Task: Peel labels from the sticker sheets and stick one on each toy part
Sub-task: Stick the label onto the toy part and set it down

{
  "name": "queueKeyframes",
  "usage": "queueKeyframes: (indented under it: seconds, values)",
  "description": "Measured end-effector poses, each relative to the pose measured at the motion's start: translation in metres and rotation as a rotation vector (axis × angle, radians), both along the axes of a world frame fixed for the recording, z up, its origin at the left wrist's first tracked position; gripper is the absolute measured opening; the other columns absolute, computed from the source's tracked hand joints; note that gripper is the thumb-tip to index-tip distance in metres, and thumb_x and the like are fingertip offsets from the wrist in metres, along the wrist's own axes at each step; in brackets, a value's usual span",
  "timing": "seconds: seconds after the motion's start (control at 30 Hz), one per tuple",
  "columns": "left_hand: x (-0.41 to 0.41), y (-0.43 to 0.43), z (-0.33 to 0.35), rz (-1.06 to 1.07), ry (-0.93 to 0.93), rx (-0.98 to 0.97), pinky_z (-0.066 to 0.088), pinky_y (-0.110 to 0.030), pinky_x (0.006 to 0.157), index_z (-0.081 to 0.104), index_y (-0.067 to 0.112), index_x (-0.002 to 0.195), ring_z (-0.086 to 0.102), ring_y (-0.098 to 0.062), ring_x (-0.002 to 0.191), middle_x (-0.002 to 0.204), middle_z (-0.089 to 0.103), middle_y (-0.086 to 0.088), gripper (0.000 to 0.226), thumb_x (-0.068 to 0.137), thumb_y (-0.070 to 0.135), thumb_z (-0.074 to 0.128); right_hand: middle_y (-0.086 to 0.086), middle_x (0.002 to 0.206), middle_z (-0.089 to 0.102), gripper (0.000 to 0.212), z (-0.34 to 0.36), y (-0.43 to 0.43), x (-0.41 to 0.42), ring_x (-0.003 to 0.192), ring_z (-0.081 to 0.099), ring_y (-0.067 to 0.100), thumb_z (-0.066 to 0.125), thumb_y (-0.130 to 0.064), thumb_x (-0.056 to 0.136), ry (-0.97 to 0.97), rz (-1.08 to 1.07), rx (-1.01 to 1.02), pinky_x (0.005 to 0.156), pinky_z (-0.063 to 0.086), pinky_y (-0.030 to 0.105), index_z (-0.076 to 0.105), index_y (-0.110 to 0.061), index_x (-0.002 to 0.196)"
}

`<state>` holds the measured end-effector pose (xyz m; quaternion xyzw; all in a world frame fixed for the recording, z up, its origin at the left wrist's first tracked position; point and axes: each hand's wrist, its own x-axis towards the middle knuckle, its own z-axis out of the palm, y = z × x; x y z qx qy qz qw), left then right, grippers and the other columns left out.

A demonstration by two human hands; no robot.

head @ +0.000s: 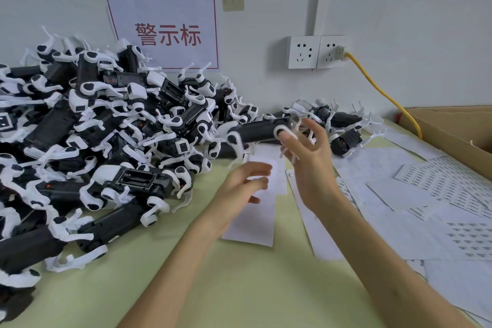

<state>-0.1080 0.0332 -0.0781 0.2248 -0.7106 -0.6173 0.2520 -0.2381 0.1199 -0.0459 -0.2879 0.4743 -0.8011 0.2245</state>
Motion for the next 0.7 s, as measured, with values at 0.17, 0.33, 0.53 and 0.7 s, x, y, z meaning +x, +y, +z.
queueKeyframes:
  seconds: [0.17, 0.33, 0.53, 0.7]
  values:
    - [0.005, -0.008, 0.004, 0.14, 0.159, 0.315, 0.056, -0.028, 0.068, 0.068, 0.01, 0.101, 0.073, -0.021, 0.081, 0.092, 0.076, -0.009, 0.02, 0.104, 0.012, 0.049, -0.007, 0.091, 0.071, 0.063, 0.004, 0.009, -0.02, 0.086, 0.069, 0.011, 0.074, -0.032, 0.079, -0.191, 0.15, -0.135, 0.092, 0.048, 0.033, 0.049, -0.014, 0.134]
    - [0.01, -0.018, 0.012, -0.014, 0.258, 0.368, 0.046, -0.045, 0.094, 0.067, 0.006, 0.124, 0.064, -0.035, 0.11, 0.117, 0.071, -0.018, 0.056, 0.092, 0.051, 0.058, -0.003, 0.097, 0.07, 0.061, 0.002, 0.005, -0.011, 0.092, 0.066, 0.015, 0.071, -0.036, 0.079, 0.01, 0.216, 0.055, 0.094, 0.048, 0.037, 0.051, -0.016, 0.132]
    - [0.004, 0.0, 0.005, -0.124, 0.185, 0.143, 0.056, -0.039, 0.095, 0.067, 0.015, 0.124, 0.072, -0.028, 0.111, 0.109, 0.077, -0.012, 0.041, 0.092, 0.04, 0.063, 0.009, 0.122, 0.07, 0.067, -0.002, 0.003, -0.001, 0.113, 0.067, 0.02, 0.08, -0.046, 0.071, 0.223, 0.13, 0.19, 0.095, 0.052, 0.035, 0.056, -0.026, 0.131]
    - [0.001, -0.002, 0.002, 0.0, 0.278, 0.344, 0.055, -0.034, 0.09, 0.067, 0.015, 0.111, 0.074, -0.023, 0.1, 0.094, 0.077, -0.003, 0.046, 0.09, 0.055, 0.068, 0.0, 0.109, 0.071, 0.026, 0.001, 0.005, -0.005, 0.093, 0.067, 0.009, 0.07, -0.03, 0.088, 0.155, -0.042, 0.053, 0.081, 0.048, 0.024, 0.066, -0.018, 0.111]
